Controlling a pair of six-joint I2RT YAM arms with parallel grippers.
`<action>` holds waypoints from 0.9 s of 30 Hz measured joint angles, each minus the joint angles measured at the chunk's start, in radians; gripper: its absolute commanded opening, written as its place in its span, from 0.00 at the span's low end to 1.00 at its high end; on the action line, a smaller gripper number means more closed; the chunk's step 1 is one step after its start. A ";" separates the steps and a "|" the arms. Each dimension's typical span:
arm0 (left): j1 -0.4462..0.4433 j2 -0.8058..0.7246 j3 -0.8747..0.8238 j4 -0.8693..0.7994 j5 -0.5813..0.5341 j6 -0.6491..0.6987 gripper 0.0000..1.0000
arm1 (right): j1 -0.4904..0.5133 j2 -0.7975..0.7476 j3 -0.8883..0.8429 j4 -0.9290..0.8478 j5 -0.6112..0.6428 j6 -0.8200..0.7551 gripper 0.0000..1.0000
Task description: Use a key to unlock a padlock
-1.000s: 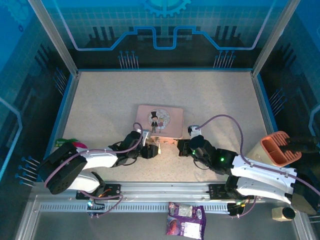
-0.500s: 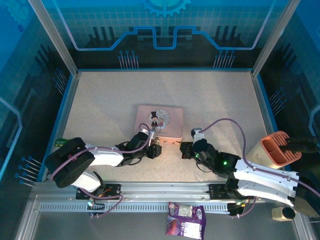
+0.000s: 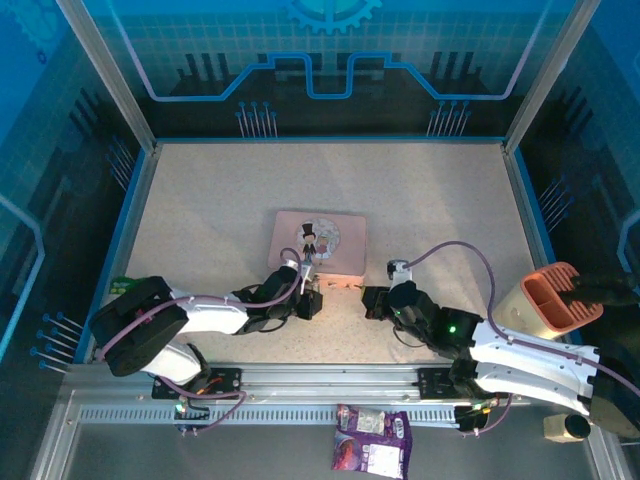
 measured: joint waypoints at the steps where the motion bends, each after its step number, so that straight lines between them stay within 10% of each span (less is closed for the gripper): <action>1: -0.001 -0.006 0.000 -0.005 0.000 -0.008 0.08 | 0.000 -0.004 -0.009 0.000 0.000 0.026 0.00; 13: -0.008 -0.036 -0.002 0.079 0.037 -0.286 0.03 | 0.047 -0.037 -0.111 0.076 0.047 0.335 0.00; 27: -0.009 0.291 0.171 0.436 0.064 -0.476 0.00 | 0.058 -0.058 -0.137 0.177 0.081 0.459 0.00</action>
